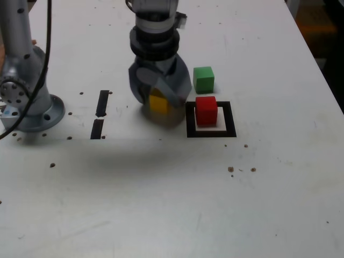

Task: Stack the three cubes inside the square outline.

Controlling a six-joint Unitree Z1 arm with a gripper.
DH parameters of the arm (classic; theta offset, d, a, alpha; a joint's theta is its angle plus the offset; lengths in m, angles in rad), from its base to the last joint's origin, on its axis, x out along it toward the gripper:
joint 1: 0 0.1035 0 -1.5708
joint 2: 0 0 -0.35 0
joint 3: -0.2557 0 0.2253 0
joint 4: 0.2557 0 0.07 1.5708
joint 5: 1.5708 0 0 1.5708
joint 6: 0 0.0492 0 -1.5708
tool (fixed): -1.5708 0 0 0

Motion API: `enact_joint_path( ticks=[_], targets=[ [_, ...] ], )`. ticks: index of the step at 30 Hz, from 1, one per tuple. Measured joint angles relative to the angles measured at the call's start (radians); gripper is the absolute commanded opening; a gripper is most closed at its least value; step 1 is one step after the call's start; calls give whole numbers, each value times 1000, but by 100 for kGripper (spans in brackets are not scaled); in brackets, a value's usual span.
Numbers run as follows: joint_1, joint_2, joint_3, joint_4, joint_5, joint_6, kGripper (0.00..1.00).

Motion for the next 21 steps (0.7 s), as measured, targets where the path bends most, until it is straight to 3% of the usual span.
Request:
enact_joint_path(
  ticks=[9,21],
  targets=[
    [0,5,-8,35,-25,0,27],
    [0,-26,-49,94,-64,-4,26]
  ],
)
